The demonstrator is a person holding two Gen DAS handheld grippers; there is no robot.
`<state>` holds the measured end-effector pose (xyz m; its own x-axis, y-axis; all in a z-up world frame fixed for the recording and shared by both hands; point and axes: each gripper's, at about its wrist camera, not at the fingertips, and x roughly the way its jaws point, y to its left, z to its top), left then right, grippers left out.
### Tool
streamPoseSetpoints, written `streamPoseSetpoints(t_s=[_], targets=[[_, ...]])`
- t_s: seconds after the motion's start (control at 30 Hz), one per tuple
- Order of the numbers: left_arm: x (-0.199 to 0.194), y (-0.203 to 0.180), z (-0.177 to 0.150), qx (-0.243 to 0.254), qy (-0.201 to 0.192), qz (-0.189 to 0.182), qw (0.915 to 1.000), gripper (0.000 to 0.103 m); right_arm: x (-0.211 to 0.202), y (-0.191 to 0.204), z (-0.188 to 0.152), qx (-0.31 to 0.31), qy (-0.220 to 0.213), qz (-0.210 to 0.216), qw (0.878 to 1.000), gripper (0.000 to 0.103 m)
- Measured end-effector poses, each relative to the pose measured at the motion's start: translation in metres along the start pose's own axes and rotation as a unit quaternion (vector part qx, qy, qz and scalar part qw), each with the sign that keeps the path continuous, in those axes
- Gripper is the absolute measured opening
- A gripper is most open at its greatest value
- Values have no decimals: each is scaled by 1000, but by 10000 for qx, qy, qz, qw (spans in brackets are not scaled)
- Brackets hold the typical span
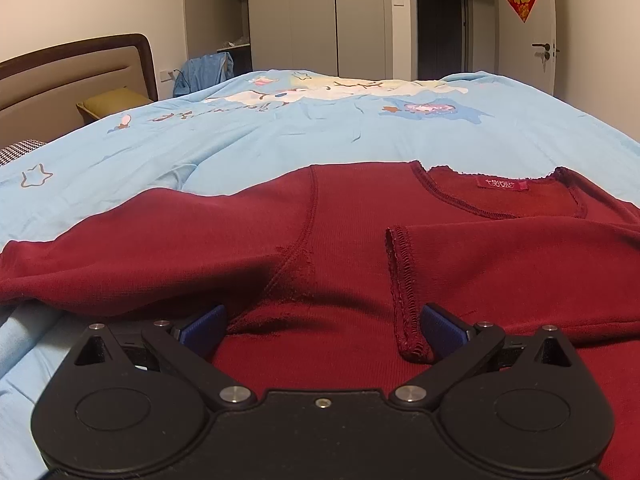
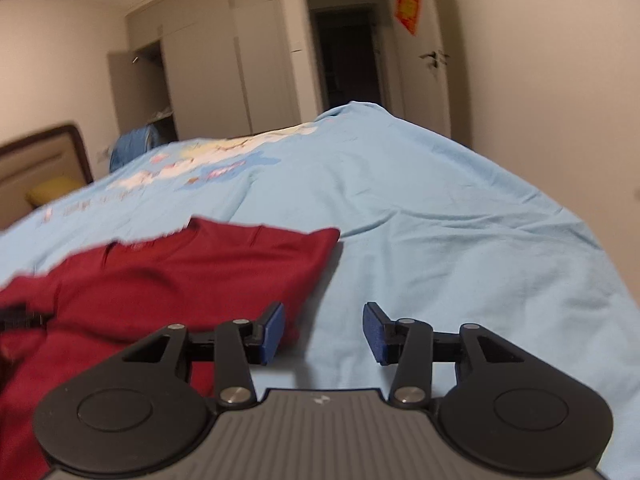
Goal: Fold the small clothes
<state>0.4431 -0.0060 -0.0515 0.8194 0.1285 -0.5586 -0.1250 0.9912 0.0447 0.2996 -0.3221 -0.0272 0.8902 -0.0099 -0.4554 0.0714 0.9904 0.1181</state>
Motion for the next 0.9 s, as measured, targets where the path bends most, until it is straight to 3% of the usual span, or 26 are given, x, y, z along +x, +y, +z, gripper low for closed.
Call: streamPoseSetpoints(t_s=[0.17, 0.3, 0.33, 0.4, 0.6, 0.7, 0.87, 0.9], targets=[[0, 1, -1, -33, -3, -24, 10000, 103, 11, 36, -9, -1017, 187, -237, 9944, 49], [-1, 1, -1, -27, -10, -18, 10000, 103, 20, 54, -6, -1367, -40, -410, 9898, 49], [-1, 1, -1, -29, -9, -20, 10000, 103, 23, 57, -5, -1461, -64, -421, 9883, 41], [-1, 2, -1, -35, -18, -25, 10000, 103, 29, 60, -4, -1576, -14, -508, 9862, 9], [-1, 2, -1, -34, -16, -32, 10000, 103, 33, 40, -11, -1015, 191, -598, 9929, 6], [-1, 2, -1, -39, -17, -34, 10000, 103, 36, 41, -10, -1056, 243, -571, 9925, 7], [-1, 3, -1, -73, -14, -75, 9999, 103, 21, 43, -8, -1013, 257, -433, 9936, 10], [0, 5, 0, -104, 1, -134, 9999, 103, 15, 43, -8, -997, 257, -382, 9940, 15]])
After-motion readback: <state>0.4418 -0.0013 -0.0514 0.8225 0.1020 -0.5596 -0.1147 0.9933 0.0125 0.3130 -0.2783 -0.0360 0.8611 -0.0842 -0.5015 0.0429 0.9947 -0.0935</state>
